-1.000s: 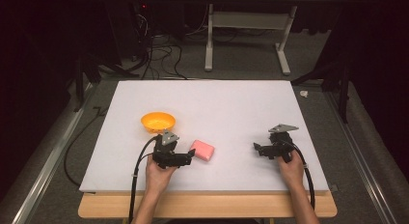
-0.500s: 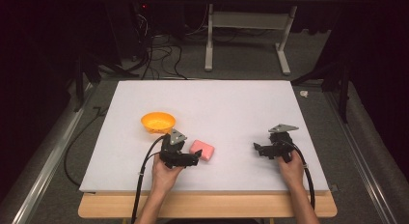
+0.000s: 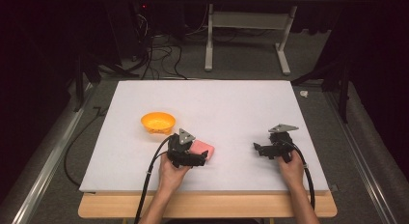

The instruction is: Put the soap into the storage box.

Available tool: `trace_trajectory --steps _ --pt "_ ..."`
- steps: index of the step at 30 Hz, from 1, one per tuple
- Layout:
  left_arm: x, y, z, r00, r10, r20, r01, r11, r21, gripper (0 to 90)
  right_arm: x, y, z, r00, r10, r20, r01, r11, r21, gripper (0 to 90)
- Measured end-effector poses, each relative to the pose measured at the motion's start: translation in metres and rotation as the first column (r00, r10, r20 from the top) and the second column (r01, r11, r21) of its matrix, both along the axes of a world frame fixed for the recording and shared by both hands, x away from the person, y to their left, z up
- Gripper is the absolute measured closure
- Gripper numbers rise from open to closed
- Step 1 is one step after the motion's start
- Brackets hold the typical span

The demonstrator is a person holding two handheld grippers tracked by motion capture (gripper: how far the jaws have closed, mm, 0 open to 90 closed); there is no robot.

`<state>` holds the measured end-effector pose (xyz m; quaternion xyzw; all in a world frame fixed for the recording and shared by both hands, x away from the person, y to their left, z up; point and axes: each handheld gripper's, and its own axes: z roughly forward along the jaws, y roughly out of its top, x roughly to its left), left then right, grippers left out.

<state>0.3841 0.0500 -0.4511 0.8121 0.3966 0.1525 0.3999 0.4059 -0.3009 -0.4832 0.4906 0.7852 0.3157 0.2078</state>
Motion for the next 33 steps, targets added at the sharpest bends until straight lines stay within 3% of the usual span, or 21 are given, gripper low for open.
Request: trace_trajectory --steps 15,33 --pt "0.004 -0.016 -0.010 1.0000 0.000 -0.005 0.000 0.9998 0.020 6.4 0.000 0.000 0.000 1.0000 0.000 -0.001 0.000 1.000 0.000 14.3" --pt "0.011 -0.030 -0.027 0.9993 0.013 -0.036 -0.010 0.9965 0.083 6.3 0.000 0.000 0.000 1.0000 0.001 0.000 -0.001 1.000 -0.002 14.3"
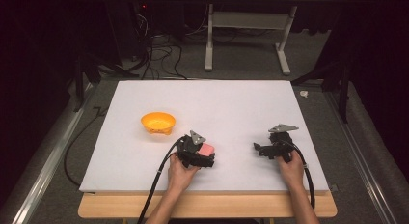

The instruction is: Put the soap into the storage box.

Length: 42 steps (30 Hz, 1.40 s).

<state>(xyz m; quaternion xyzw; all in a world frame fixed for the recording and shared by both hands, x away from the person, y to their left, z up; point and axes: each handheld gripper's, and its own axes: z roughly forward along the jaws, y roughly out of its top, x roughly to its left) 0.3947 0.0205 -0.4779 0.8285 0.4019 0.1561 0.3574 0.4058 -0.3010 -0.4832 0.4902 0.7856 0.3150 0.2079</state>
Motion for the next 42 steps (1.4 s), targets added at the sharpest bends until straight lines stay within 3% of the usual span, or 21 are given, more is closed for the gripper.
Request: trace_trajectory --steps 14,42 --pt "-0.0006 -0.0030 -0.0057 0.9999 0.014 0.003 -0.014 0.9995 0.028 10.5 0.0000 0.0001 0.0000 1.0000 0.000 0.000 0.000 1.000 0.001 14.3" --pt "-0.0020 0.0010 -0.0048 1.0000 -0.007 0.002 0.007 1.0000 0.002 13.7 -0.0001 0.0001 0.0000 1.0000 -0.001 -0.001 0.001 1.000 0.001 14.3"
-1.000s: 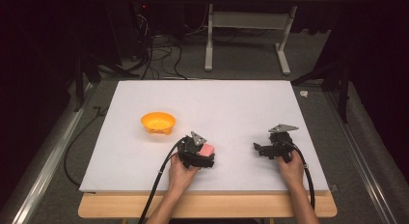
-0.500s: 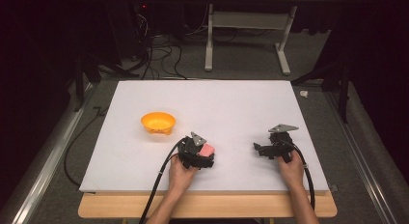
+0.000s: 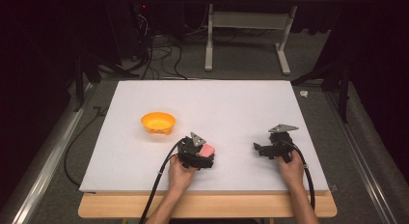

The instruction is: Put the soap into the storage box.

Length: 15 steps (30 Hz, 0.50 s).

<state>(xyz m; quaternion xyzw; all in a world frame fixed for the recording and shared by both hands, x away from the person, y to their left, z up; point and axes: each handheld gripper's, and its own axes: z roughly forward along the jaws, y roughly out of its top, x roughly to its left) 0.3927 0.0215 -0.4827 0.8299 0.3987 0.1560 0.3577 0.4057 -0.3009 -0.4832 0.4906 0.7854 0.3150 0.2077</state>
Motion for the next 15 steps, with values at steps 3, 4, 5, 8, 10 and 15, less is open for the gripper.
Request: trace_trajectory --steps 3,4,5,8,10,15 --pt "0.000 0.001 0.001 1.0000 0.005 0.003 -0.005 0.9998 -0.018 13.8 0.000 0.000 0.000 1.0000 0.003 0.003 -0.003 1.000 -0.002 14.4" --pt "0.000 0.001 0.001 1.0000 0.005 0.003 -0.005 0.9998 -0.018 13.8 0.000 0.000 0.000 1.0000 0.003 0.003 -0.003 1.000 -0.002 14.4" --pt "0.000 0.002 0.002 1.0000 0.000 0.000 0.000 0.9997 -0.023 13.8 0.000 0.000 0.000 1.0000 0.003 0.003 -0.003 1.000 -0.002 14.3" --pt "-0.001 0.003 0.004 1.0000 -0.003 0.002 0.003 0.9995 -0.031 13.8 0.000 0.000 0.000 1.0000 0.003 0.003 -0.003 1.000 -0.002 14.3" --pt "-0.001 0.005 0.007 1.0000 -0.005 0.004 0.005 0.9992 -0.040 13.8 0.000 0.000 0.000 1.0000 0.003 0.002 -0.003 1.000 -0.002 14.3" --pt "-0.003 0.009 0.011 0.9999 -0.014 0.005 0.014 0.9983 -0.057 13.8 0.000 0.000 0.000 1.0000 0.000 0.001 0.000 1.000 0.001 14.3"
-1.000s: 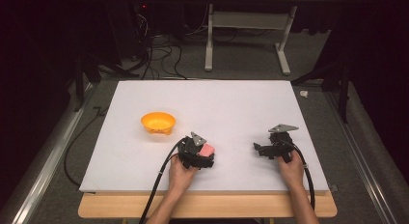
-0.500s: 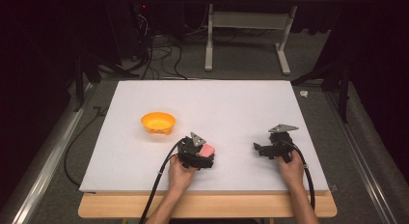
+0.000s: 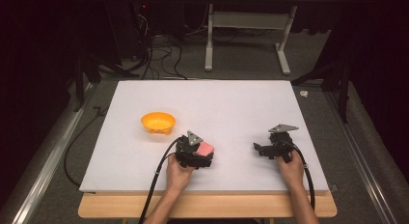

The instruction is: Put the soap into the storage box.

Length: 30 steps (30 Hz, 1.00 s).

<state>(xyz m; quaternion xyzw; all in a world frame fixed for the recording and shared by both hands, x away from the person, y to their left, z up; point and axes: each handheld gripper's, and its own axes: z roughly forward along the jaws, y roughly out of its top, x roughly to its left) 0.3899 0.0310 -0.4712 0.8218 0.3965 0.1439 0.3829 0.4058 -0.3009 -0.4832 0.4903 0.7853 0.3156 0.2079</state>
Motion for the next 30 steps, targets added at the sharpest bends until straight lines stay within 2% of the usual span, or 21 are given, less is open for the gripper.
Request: trace_trajectory --steps 5,15,20,30 --pt "-0.001 0.004 0.005 1.0000 -0.003 -0.002 0.003 1.0000 -0.008 13.8 0.000 0.000 0.000 1.0000 0.000 0.000 0.000 1.000 0.000 14.3" --pt "-0.004 0.014 0.018 0.9998 -0.005 0.019 0.006 0.9997 -0.022 13.8 0.000 0.000 0.000 1.0000 0.000 0.000 0.000 1.000 0.000 14.3" --pt "-0.005 0.024 0.024 0.9997 0.011 0.020 -0.010 0.9990 -0.044 13.8 0.000 0.000 0.000 1.0000 0.002 0.001 -0.002 1.000 -0.002 14.3" --pt "-0.006 0.042 0.033 0.9988 0.039 0.031 -0.038 0.9979 -0.053 13.8 0.000 0.000 0.000 1.0000 0.002 0.001 -0.002 1.000 -0.002 14.3"
